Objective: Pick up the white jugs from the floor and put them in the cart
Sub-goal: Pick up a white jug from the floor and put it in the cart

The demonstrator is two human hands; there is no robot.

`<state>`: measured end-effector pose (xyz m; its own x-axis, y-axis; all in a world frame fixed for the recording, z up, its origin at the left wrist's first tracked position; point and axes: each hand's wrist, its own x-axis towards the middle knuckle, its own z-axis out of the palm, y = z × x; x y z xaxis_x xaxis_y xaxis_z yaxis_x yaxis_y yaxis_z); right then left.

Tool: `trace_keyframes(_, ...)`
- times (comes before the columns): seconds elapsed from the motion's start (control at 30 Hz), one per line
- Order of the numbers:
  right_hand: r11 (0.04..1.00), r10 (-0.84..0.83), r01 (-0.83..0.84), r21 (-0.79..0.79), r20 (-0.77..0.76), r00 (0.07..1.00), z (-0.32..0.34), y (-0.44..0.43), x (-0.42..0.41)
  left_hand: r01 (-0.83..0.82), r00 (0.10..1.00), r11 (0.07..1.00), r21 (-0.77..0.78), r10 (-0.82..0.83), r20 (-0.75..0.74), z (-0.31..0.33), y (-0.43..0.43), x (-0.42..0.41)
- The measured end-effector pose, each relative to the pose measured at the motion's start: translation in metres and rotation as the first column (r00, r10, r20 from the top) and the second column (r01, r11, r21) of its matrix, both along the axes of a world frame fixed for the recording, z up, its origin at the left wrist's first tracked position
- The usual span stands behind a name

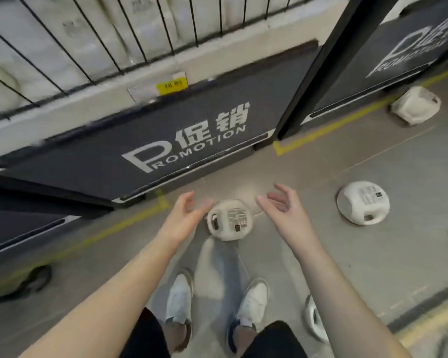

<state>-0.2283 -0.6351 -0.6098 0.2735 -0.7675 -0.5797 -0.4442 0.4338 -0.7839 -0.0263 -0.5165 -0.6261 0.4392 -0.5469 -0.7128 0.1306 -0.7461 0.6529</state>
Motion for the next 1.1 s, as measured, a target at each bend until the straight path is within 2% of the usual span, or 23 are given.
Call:
trace_keyframes(0.13, 0.998, 0.047, -0.045, 0.049, -0.045, 0.998, -0.094, -0.016, 0.014, -0.097, 0.994, 0.993, 0.067, 0.100, -0.036, -0.102, -0.014, -0.007)
trace_keyframes(0.27, 0.992, 0.099, -0.088, 0.085, -0.128, 0.987, -0.186, -0.029, 0.018, -0.109, 0.990, 0.991, 0.072, 0.114, -0.078, -0.187, -0.022, -0.012)
trace_keyframes(0.53, 0.971, 0.198, -0.150, 0.188, -0.267, 0.943, -0.318, -0.037, 0.014, -0.129, 0.990, 0.969, 0.211, 0.139, -0.033, -0.311, -0.027, -0.023)
trace_keyframes(0.67, 0.954, 0.214, -0.136, 0.267, -0.290, 0.933, -0.358, -0.039, 0.013, -0.104, 0.991, 0.961, 0.255, 0.121, -0.050, -0.345, -0.028, -0.024)
trace_keyframes(0.87, 0.929, 0.248, -0.144, 0.342, -0.282, 0.927, -0.406, -0.037, 0.013, -0.110, 0.986, 0.969, 0.223, 0.135, -0.099, -0.378, -0.031, -0.025)
trace_keyframes(1.1, 0.876, 0.191, -0.082, 0.476, -0.184, 0.964, -0.420, -0.035, 0.014, -0.229, 0.930, 0.954, 0.191, 0.273, -0.247, -0.389, -0.031, -0.028)
